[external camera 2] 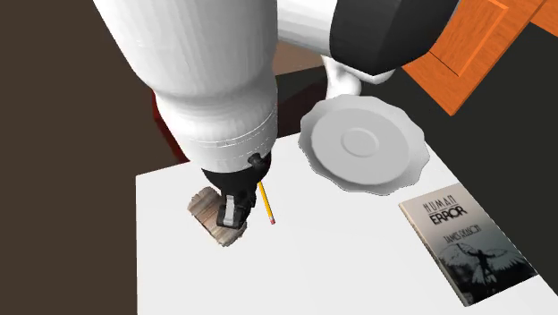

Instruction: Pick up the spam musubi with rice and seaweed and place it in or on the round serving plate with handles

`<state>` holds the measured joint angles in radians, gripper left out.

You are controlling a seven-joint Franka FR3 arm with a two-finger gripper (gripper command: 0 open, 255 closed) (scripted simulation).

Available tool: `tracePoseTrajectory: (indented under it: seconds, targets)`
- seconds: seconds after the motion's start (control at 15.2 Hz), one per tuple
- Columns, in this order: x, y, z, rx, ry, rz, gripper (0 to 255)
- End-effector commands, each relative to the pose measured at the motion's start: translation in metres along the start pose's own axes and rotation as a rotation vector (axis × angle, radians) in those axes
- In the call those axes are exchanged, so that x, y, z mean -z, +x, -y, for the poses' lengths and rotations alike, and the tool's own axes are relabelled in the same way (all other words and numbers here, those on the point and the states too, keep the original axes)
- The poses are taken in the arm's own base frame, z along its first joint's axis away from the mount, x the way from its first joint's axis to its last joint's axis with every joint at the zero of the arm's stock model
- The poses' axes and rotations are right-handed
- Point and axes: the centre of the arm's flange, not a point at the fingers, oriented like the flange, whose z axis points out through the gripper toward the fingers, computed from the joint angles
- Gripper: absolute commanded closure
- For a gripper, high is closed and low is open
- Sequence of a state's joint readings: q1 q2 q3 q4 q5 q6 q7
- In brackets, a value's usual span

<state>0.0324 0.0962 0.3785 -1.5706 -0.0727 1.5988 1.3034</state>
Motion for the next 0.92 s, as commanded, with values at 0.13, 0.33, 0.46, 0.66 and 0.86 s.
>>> tracePoseTrajectory:
  seconds: [0.13, 0.33, 0.46, 0.66, 0.86]
  targets:
    - [-0.009, 0.012, -0.001, -0.045, 0.01, 0.012, 0]
    - [-0.036, 0.046, -0.006, -0.182, 0.039, 0.049, 0]
    - [-0.055, 0.068, -0.011, -0.272, 0.059, 0.074, 0]
    - [-0.08, 0.094, -0.02, -0.387, 0.084, 0.105, 0]
    - [-0.095, 0.092, -0.019, -0.387, 0.084, 0.105, 0]
